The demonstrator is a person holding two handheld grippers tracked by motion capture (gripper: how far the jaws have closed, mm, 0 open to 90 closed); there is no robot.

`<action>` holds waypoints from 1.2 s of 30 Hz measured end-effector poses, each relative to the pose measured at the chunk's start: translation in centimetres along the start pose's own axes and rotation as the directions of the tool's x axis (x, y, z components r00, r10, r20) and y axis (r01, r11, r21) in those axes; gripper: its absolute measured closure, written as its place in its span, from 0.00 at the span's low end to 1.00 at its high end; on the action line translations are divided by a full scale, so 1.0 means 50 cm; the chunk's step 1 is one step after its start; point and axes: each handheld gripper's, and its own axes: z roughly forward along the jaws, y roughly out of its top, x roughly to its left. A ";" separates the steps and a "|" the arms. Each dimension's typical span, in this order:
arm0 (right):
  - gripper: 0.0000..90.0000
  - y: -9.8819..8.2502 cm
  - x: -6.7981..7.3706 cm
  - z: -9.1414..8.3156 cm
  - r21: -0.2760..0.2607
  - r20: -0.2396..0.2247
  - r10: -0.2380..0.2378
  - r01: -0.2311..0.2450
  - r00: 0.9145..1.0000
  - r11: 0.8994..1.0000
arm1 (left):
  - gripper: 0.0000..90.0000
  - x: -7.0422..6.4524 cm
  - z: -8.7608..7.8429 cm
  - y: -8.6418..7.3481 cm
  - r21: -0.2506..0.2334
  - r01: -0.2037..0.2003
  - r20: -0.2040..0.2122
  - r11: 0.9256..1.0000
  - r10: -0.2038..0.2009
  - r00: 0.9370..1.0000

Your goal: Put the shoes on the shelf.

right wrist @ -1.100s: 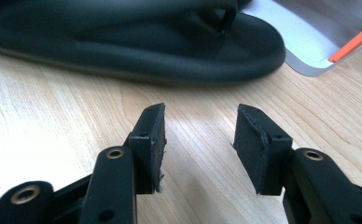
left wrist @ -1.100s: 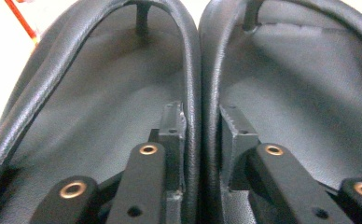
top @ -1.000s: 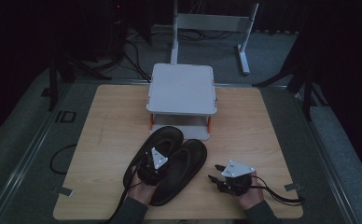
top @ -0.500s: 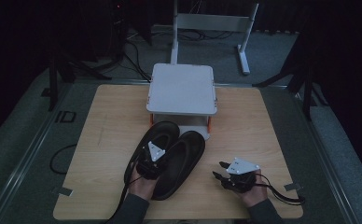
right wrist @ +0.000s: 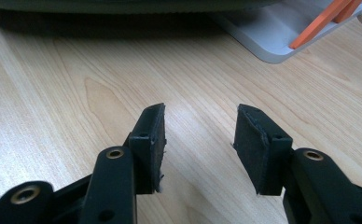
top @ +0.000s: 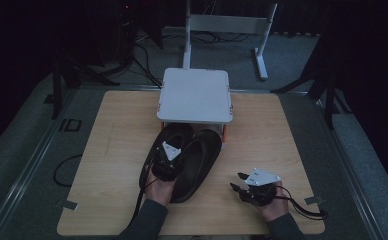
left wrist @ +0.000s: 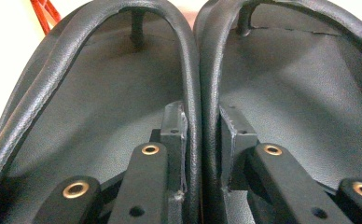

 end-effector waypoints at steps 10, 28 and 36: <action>0.58 -0.002 -0.003 -0.004 -0.001 0.007 0.011 -0.011 1.000 1.000 | 0.83 -0.013 0.039 0.038 -0.011 0.045 -0.057 0.999 -0.045 0.997; 0.59 -0.006 -0.003 -0.003 0.010 0.015 0.008 -0.008 1.000 1.000 | 0.82 -0.044 0.111 0.121 -0.070 0.096 -0.188 0.993 -0.108 0.976; 0.59 -0.007 -0.002 -0.003 0.012 0.011 0.008 -0.008 1.000 1.000 | 0.82 -0.046 0.146 0.141 -0.094 0.109 -0.225 0.990 -0.128 0.966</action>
